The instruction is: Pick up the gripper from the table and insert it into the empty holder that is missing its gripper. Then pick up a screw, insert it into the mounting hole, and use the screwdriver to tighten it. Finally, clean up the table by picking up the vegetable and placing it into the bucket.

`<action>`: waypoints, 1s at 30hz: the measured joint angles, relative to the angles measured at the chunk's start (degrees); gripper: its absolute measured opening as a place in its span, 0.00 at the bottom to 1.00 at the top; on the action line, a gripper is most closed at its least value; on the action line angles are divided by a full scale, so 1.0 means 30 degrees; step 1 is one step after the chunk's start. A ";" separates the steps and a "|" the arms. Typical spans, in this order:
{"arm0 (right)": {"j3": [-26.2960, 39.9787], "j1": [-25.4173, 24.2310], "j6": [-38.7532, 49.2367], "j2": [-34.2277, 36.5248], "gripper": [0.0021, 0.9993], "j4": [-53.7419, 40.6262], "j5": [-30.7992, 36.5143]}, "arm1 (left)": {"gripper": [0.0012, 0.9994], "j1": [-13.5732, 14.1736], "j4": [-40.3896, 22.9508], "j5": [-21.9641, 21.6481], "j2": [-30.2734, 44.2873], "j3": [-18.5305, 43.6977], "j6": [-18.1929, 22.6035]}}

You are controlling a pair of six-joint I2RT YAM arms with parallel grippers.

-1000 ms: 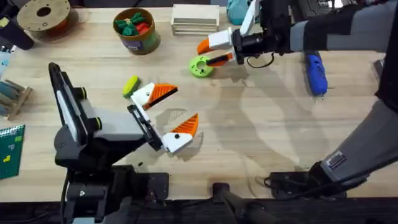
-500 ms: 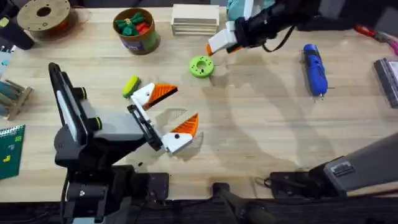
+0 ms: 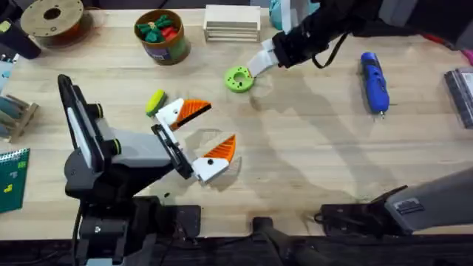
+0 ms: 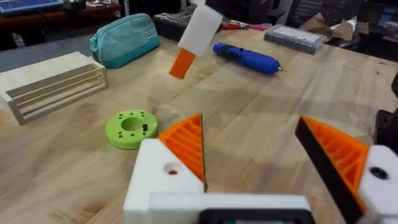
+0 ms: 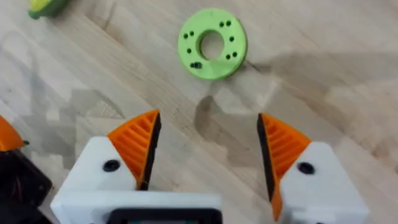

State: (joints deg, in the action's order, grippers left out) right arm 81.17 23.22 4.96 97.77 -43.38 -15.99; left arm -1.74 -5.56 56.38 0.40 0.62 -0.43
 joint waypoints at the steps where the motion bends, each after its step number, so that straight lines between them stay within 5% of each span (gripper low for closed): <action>1: -0.0007 0.0087 -0.0010 -0.0233 0.85 0.0076 0.0134 | 0.93 0.0000 0.0000 0.0000 0.0000 0.0000 0.0000; 8: -0.3604 0.0347 -0.0426 -0.3073 0.85 0.6536 0.0630 | 0.93 0.0000 0.0000 0.0000 0.0000 0.0000 0.0000; 14: -0.5615 0.1569 -0.0651 -0.2602 0.85 0.7286 0.0752 | 0.93 0.0000 0.0000 0.0000 0.0000 0.0000 0.0000; 21: -0.5278 0.2449 -0.0505 -0.2313 0.85 0.6875 0.0760 | 0.93 0.0000 0.0000 0.0000 0.0000 0.0000 0.0000; 30: -0.1626 0.2679 -0.0498 0.1182 0.82 0.4966 0.0774 | 0.93 0.0000 0.0000 0.0000 0.0000 0.0000 0.0000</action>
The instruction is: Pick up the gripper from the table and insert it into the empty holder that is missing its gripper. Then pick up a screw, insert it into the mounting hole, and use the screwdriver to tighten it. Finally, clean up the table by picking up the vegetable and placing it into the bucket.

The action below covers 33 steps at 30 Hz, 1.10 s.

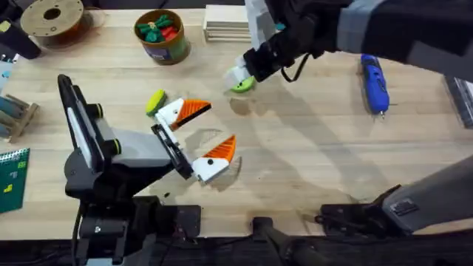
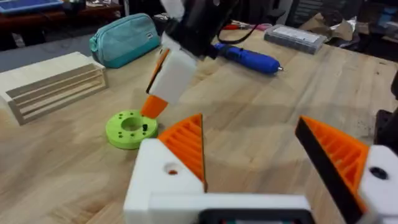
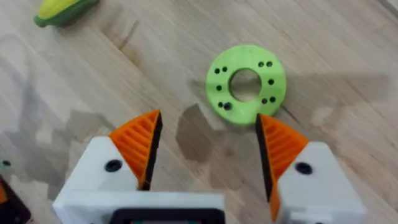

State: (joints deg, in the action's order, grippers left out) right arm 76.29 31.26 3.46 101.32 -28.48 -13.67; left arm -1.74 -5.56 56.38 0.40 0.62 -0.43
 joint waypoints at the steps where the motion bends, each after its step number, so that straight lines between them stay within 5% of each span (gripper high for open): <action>1: 0.0133 0.0017 0.0000 0.0278 0.82 0.0108 0.0044 | 0.93 0.0000 0.0000 0.0000 0.0007 0.0000 0.0000; 33: 0.0256 0.1510 0.0015 0.3008 0.81 0.2081 0.2484 | 0.93 0.0000 0.0000 0.0000 0.0000 0.0000 0.0000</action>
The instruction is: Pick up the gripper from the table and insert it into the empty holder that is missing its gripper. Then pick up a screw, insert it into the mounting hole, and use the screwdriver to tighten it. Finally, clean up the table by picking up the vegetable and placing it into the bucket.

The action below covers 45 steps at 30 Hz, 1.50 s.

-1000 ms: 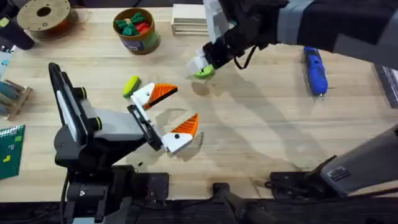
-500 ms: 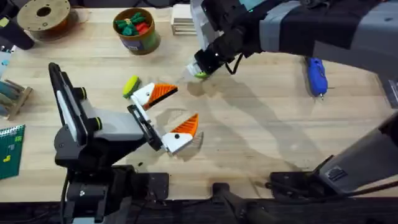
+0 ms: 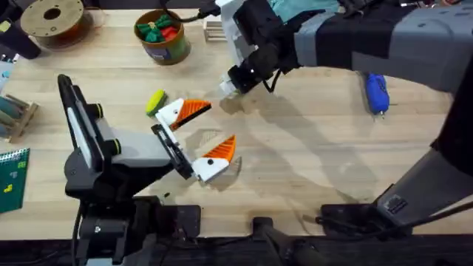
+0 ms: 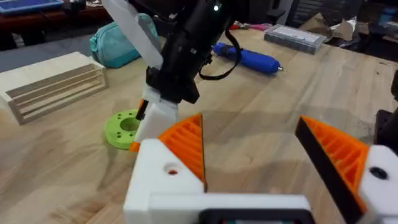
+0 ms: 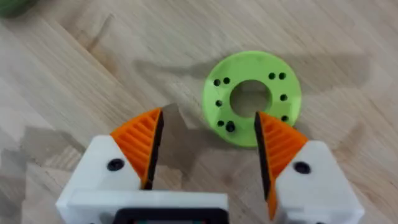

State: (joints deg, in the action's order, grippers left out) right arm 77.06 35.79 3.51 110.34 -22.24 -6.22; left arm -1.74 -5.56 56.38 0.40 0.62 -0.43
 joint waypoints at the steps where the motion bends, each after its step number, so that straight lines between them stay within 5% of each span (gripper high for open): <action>1: 0.0000 0.0000 0.0000 -0.0004 0.80 0.0000 0.0007 | 0.93 0.0000 -0.0003 0.0000 0.0007 0.0000 0.0000; 26: 0.0000 0.0138 0.0058 0.0015 0.50 0.0306 0.0073 | 0.93 0.0000 0.0000 0.0000 0.0002 0.0000 0.0000; 45: 0.0000 0.0175 0.0058 0.0015 0.49 0.0307 0.0787 | 0.93 0.0000 0.0000 0.0000 0.0000 0.0000 0.0000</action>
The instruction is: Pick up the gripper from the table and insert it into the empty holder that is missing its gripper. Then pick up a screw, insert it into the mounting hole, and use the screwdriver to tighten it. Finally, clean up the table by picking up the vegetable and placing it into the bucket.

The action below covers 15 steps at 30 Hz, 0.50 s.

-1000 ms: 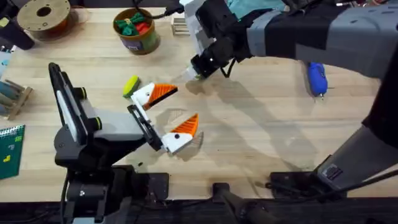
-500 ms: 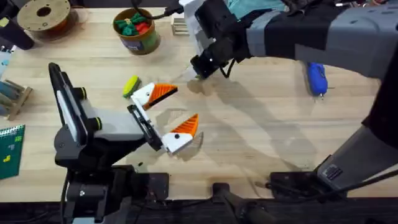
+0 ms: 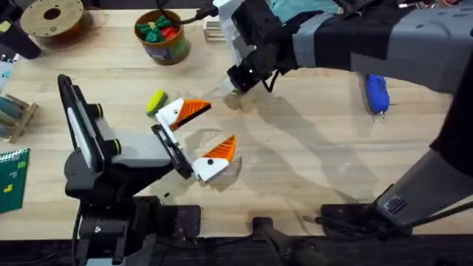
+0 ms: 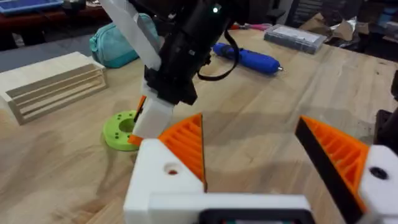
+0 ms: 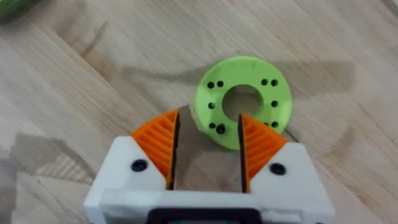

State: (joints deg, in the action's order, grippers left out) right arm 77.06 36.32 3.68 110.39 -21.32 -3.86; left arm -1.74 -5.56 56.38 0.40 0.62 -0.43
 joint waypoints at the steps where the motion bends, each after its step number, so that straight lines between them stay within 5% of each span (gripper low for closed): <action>1: 0.0000 0.0018 0.0000 0.0000 0.49 0.0010 0.0000 | 0.93 0.0000 0.0000 0.0000 0.0000 0.0000 0.0000; 15: 0.0000 0.0182 0.0000 0.0128 0.43 0.0197 0.0000 | 0.93 0.0000 0.0000 0.0000 0.0006 0.0000 0.0000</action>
State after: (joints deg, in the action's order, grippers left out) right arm 77.06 36.86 3.68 110.77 -20.73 -3.86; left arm -1.74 -5.56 56.38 0.42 0.62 -0.43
